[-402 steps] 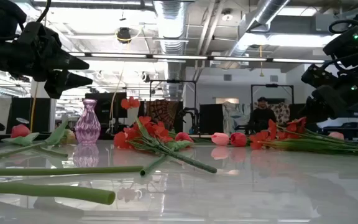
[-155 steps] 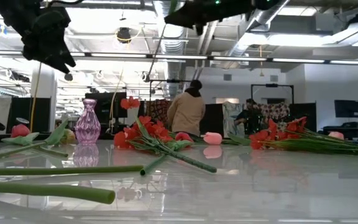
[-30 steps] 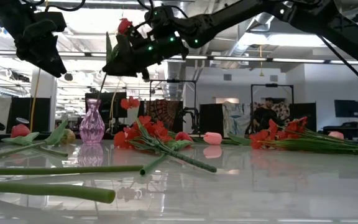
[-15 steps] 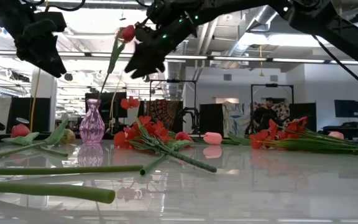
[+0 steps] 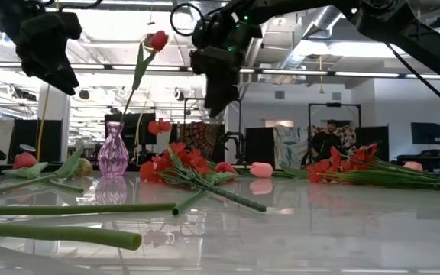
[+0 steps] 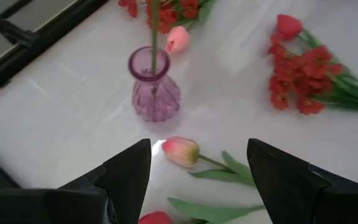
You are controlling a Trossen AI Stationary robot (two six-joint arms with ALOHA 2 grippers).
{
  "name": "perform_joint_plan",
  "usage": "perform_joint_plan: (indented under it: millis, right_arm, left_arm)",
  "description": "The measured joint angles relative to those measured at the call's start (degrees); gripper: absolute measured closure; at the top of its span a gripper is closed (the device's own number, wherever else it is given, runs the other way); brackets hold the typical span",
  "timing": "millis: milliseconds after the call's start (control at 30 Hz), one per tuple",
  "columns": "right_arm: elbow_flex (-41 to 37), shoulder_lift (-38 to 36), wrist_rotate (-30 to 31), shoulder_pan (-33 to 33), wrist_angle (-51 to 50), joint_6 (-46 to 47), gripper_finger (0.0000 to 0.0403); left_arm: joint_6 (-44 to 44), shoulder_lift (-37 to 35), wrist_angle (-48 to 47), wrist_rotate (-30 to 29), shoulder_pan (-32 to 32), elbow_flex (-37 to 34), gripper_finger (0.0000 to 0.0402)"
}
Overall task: Sort flowers into vase by color
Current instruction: Put the red tulip into the purple vase
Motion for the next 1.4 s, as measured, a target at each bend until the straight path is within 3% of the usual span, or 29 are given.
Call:
perform_joint_plan:
  millis: [167,400,600,767,933,1167,1400]
  right_arm:
    - [0.0,-1.6,0.0,1.9,-5.2,0.7,0.0121]
    - [-0.2,-8.2,0.9,6.2,-6.0,2.2,0.0121]
    - [-4.7,-17.2,8.2,12.1,-8.3,7.0,0.0121]
    - [-14.8,-26.9,17.3,19.8,-6.2,14.6,0.0121]
    - [-30.3,-36.3,28.5,29.0,2.1,25.2,0.0121]
    - [-49.6,-45.2,38.6,40.0,13.7,41.2,0.0121]
    - [-57.6,-46.6,42.1,45.9,13.6,56.2,0.0121]
  left_arm:
    - [1.8,3.6,0.1,2.7,-1.6,4.1,0.0154]
    - [0.8,11.2,0.1,2.8,-9.1,10.2,0.0200]
    - [-4.1,16.3,3.0,2.6,-19.8,11.0,0.0233]
    - [-6.0,21.5,11.7,2.0,-29.1,11.0,0.0246]
    - [-6.6,27.0,18.9,-0.1,-35.2,11.1,0.0248]
    - [-10.2,33.1,24.9,-1.3,-37.5,11.1,0.0248]
    - [-12.0,37.3,30.7,-2.2,-37.7,11.1,0.0248]
